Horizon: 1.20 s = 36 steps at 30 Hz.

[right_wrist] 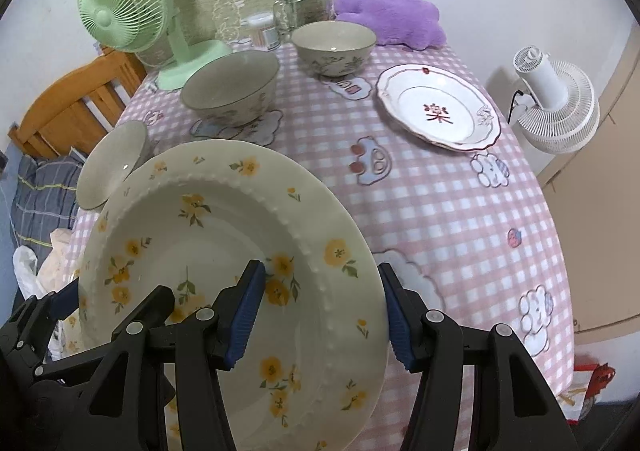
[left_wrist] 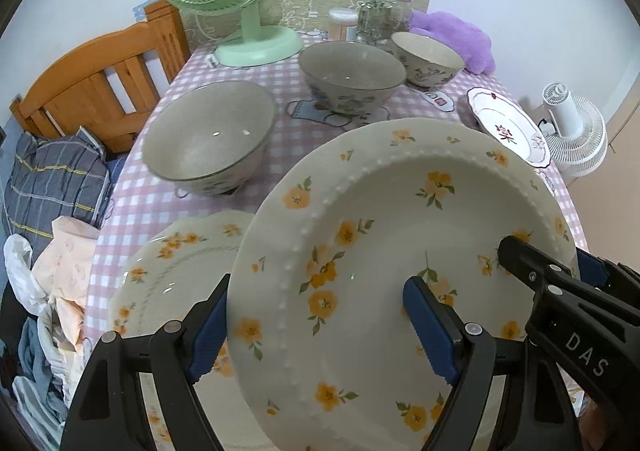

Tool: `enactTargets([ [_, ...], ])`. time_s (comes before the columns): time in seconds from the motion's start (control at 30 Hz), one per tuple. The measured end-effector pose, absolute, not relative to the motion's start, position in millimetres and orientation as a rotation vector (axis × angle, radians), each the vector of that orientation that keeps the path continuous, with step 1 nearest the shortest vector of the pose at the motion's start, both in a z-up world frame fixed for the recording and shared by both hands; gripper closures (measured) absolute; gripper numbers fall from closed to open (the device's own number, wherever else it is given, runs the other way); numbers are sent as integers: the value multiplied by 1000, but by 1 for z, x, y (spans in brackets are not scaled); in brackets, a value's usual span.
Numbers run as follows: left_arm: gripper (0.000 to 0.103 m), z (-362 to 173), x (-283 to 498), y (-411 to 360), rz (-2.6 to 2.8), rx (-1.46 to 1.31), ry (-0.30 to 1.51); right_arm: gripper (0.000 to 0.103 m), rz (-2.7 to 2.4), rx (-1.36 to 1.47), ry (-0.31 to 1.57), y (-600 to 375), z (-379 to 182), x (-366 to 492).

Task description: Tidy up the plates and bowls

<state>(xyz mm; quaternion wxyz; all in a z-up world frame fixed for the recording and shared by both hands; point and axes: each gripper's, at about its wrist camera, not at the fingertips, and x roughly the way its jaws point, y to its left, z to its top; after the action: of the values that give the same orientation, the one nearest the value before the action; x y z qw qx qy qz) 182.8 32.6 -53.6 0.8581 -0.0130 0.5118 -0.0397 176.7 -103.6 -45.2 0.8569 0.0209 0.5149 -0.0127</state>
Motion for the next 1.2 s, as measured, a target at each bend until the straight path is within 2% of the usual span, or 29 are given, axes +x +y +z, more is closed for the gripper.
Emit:
enactTargets([
  [0.6, 19, -92, 162, 115, -82, -49, 1170, 44, -21, 25, 1166, -18, -80, 154],
  [1.2, 18, -113, 170, 128, -64, -12, 1178, 46, -62, -4, 1234, 3, -107, 166],
])
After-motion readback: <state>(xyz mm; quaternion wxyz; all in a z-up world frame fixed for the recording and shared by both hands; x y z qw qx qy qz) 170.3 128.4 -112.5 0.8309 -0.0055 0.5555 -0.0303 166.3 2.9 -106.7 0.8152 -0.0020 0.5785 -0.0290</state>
